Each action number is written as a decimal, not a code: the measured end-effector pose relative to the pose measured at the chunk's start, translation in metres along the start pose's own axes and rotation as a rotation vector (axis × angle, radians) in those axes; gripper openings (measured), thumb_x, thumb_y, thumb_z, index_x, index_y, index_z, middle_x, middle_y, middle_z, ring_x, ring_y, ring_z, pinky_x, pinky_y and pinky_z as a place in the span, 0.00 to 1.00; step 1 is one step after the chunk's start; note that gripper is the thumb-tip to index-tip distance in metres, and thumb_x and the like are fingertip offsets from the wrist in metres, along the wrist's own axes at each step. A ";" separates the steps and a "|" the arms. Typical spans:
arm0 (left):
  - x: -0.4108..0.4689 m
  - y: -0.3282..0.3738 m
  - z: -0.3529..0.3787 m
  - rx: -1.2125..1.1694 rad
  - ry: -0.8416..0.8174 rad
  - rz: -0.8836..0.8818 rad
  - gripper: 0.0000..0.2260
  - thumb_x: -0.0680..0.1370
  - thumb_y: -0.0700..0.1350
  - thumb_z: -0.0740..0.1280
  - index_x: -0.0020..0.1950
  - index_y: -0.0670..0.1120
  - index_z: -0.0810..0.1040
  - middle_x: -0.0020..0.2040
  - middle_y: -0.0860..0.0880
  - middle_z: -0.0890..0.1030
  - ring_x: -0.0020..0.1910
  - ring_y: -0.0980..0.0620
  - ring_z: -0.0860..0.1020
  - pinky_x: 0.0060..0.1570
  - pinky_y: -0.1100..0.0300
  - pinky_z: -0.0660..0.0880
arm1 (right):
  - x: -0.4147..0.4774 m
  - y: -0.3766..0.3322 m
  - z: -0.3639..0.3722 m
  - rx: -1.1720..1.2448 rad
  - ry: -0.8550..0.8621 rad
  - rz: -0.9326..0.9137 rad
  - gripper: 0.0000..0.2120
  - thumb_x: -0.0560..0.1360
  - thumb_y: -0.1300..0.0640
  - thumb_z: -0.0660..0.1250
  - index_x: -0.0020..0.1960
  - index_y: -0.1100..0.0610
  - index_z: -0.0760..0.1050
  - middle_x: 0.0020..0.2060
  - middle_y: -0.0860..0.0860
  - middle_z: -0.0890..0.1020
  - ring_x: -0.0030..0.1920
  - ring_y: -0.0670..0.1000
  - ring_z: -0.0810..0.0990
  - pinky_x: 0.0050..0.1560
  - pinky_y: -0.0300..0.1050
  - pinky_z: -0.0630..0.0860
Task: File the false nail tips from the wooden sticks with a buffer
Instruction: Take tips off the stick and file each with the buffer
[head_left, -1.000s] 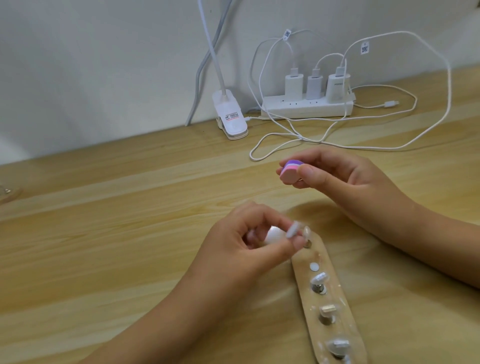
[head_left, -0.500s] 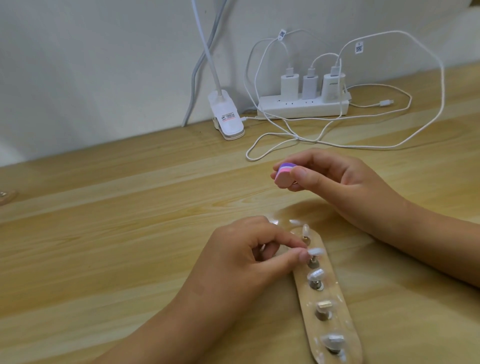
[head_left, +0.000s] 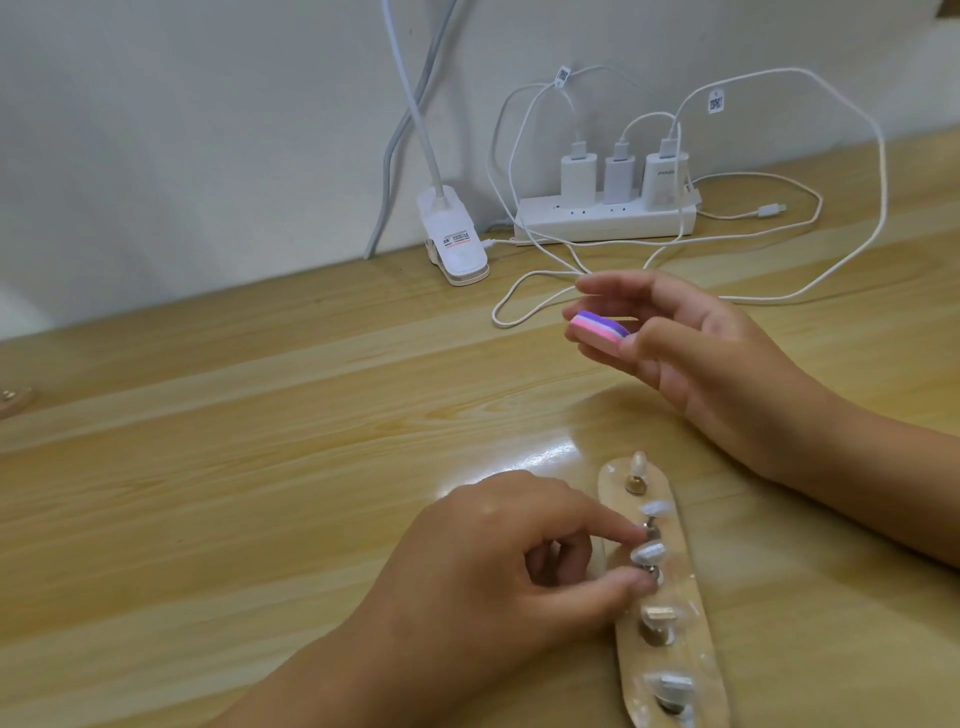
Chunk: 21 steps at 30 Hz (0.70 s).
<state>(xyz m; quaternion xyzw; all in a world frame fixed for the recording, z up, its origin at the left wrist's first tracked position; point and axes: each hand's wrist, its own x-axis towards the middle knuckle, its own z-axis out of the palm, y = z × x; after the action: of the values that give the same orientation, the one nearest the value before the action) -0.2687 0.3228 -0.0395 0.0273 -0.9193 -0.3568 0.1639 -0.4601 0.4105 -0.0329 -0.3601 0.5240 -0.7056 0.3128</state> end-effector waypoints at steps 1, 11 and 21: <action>0.001 0.000 0.001 -0.001 -0.007 -0.020 0.12 0.70 0.57 0.73 0.51 0.56 0.82 0.33 0.55 0.76 0.31 0.59 0.71 0.34 0.66 0.68 | 0.002 0.000 -0.001 0.072 0.009 0.035 0.17 0.74 0.70 0.59 0.60 0.61 0.77 0.54 0.58 0.82 0.55 0.51 0.83 0.58 0.39 0.78; 0.006 0.000 0.002 -0.411 -0.046 -0.245 0.06 0.69 0.52 0.75 0.41 0.52 0.82 0.32 0.54 0.75 0.32 0.58 0.69 0.34 0.65 0.67 | 0.012 -0.008 -0.014 0.654 -0.102 0.389 0.22 0.67 0.64 0.61 0.57 0.66 0.81 0.59 0.64 0.81 0.53 0.56 0.84 0.54 0.41 0.81; 0.011 -0.006 -0.008 -0.788 0.280 -0.344 0.05 0.70 0.45 0.71 0.44 0.51 0.84 0.40 0.49 0.85 0.40 0.58 0.81 0.40 0.72 0.73 | 0.010 -0.005 -0.011 0.451 -0.251 0.302 0.26 0.65 0.75 0.60 0.59 0.60 0.81 0.61 0.57 0.82 0.52 0.52 0.84 0.47 0.40 0.81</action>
<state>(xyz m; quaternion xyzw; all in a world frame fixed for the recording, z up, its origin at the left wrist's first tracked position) -0.2771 0.3115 -0.0347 0.1633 -0.6645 -0.6943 0.2229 -0.4754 0.4095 -0.0285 -0.2840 0.3589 -0.6997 0.5486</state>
